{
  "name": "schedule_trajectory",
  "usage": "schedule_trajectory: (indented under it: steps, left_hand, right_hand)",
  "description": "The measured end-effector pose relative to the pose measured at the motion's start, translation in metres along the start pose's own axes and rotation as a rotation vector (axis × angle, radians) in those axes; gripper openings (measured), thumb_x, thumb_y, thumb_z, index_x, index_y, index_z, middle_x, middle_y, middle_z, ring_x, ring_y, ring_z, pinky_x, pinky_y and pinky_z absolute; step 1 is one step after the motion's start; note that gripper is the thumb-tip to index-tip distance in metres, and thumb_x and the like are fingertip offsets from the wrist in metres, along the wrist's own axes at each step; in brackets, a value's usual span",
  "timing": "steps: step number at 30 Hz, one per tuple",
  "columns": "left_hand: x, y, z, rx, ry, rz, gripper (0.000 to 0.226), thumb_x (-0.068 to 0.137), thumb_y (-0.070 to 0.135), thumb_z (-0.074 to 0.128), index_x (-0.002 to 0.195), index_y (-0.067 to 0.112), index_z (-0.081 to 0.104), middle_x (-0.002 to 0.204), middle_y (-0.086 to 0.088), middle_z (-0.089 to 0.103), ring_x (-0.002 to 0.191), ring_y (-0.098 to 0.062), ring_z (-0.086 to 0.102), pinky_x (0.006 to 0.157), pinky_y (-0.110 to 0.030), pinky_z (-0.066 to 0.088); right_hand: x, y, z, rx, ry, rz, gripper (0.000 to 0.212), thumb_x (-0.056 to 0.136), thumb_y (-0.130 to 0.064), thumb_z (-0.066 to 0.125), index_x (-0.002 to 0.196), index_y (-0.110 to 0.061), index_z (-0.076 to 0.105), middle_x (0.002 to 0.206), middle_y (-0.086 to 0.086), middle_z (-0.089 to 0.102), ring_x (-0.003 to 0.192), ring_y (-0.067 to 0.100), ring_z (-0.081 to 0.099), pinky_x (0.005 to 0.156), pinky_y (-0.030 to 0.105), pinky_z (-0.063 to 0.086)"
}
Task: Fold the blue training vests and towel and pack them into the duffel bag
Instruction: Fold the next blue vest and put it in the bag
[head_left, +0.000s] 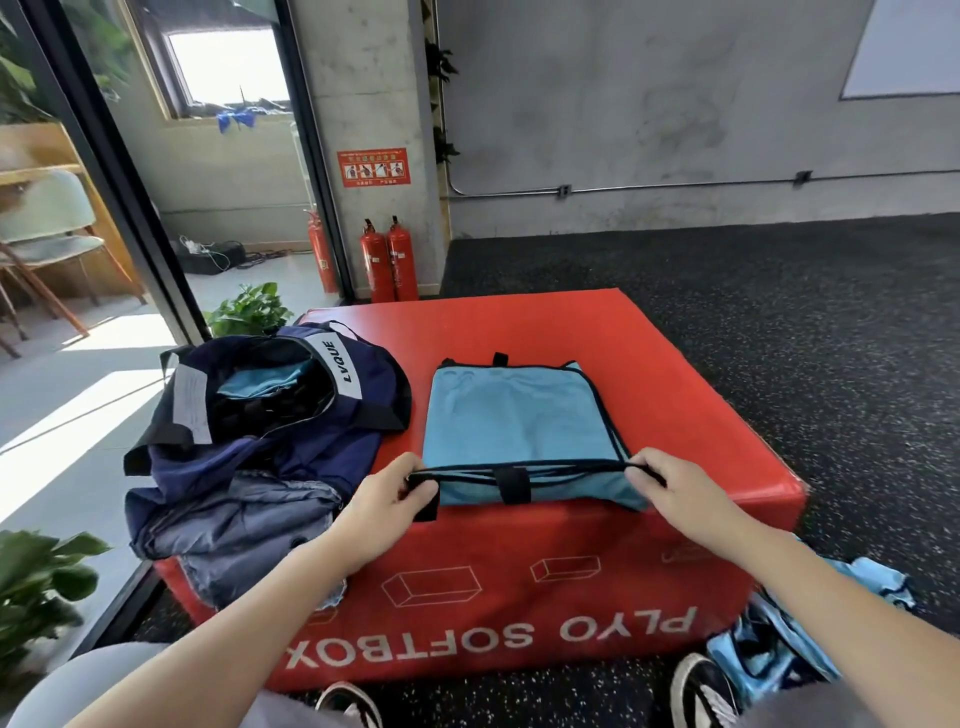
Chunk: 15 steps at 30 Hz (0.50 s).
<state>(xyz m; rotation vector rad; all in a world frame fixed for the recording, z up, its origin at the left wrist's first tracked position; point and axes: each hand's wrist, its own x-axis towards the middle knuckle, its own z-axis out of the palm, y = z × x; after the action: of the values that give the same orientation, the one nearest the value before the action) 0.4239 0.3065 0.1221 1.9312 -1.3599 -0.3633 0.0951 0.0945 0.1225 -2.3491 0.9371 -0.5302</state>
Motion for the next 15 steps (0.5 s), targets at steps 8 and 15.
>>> schedule_trajectory:
  steps: [8,15]
  left_hand:
    - [0.022,0.02,-0.01,-0.169,0.173,-0.055,0.012,0.093,0.025,0.07,0.084,0.019,0.065,0.051,0.01,0.043,0.055,-0.006,0.037,0.059,-0.028,0.034]
    - [0.058,0.019,0.003,-0.176,0.325,-0.195,0.014,0.093,0.03,0.068,0.081,0.023,0.062,0.064,0.008,0.064,0.056,-0.002,0.05,0.061,-0.021,0.043]
  right_hand:
    - [0.022,-0.012,-0.017,0.107,0.079,0.079,0.023,0.104,-0.036,0.049,0.087,-0.03,0.063,0.065,-0.005,0.051,0.06,0.01,0.045,0.06,0.032,0.035]
    - [0.078,-0.017,-0.014,0.095,0.089,0.115,0.019,0.103,-0.037,0.052,0.089,-0.033,0.065,0.071,-0.004,0.061,0.061,0.013,0.05,0.059,0.03,0.039]
